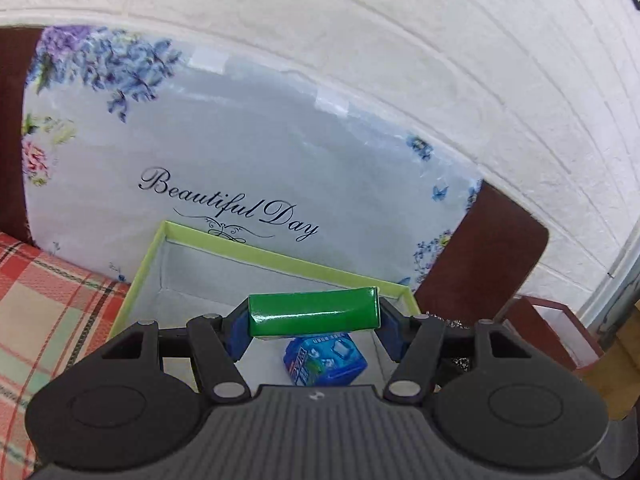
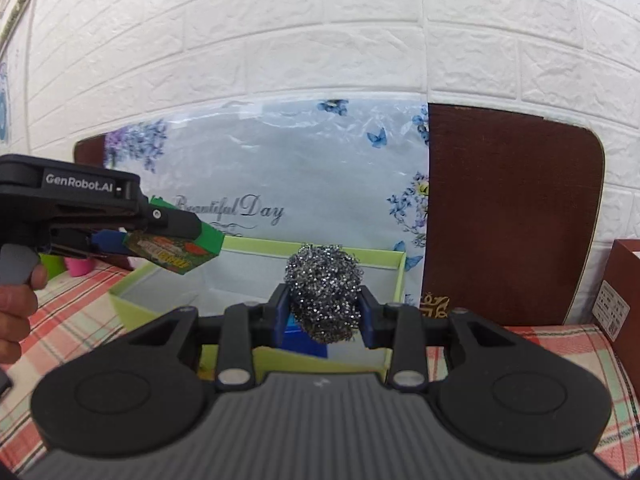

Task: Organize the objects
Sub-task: 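Lift both items into the lime-green box and open both tools, then grasp the blue medicine box with the right tool while the left tool grasps the white-orange medicine box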

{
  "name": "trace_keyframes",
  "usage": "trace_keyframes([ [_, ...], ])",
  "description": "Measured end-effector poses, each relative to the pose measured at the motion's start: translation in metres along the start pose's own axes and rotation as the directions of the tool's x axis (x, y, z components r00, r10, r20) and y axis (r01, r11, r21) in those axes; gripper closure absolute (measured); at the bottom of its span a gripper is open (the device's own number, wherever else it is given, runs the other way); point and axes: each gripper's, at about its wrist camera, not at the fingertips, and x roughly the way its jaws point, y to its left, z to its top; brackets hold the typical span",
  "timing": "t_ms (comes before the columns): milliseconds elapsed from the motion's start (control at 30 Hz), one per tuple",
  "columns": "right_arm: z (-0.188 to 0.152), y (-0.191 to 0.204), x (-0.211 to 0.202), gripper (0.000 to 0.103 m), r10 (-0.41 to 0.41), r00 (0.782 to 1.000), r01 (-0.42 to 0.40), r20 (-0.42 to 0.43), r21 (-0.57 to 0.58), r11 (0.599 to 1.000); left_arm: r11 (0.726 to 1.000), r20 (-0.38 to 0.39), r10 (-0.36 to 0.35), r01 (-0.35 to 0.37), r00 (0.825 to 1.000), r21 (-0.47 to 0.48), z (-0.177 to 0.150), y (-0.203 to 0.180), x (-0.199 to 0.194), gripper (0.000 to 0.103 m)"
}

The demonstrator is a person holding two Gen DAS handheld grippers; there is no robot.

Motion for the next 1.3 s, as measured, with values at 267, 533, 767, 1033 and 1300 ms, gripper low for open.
trace_keyframes([
  [267,-0.018,0.008,0.035,0.014,-0.042,0.999,0.042,-0.003,-0.116,0.992,0.998,-0.076,0.064,-0.063,0.995,0.021,-0.013,0.011,0.022,0.021],
  [533,-0.022,0.015,0.000,0.000,-0.041,0.999,0.044,0.021,-0.143,0.989,0.994,-0.080,0.107,-0.105,0.991,0.024,-0.022,-0.001,-0.022,0.021],
  [767,-0.022,0.014,-0.066,0.000,-0.018,0.998,0.023,0.067,-0.075,0.997,0.992,-0.029,0.126,-0.126,0.992,0.005,-0.053,-0.015,-0.087,0.021],
  [1033,-0.064,0.019,-0.122,0.000,-0.011,1.000,0.011,0.010,0.004,1.000,0.992,-0.108,0.128,-0.129,0.986,-0.001,-0.117,-0.017,-0.120,0.021],
  [1300,-0.115,0.019,-0.153,0.000,-0.047,0.994,0.054,-0.102,0.067,0.996,0.982,-0.170,0.189,-0.186,0.967,0.031,-0.166,-0.011,-0.126,0.021],
])
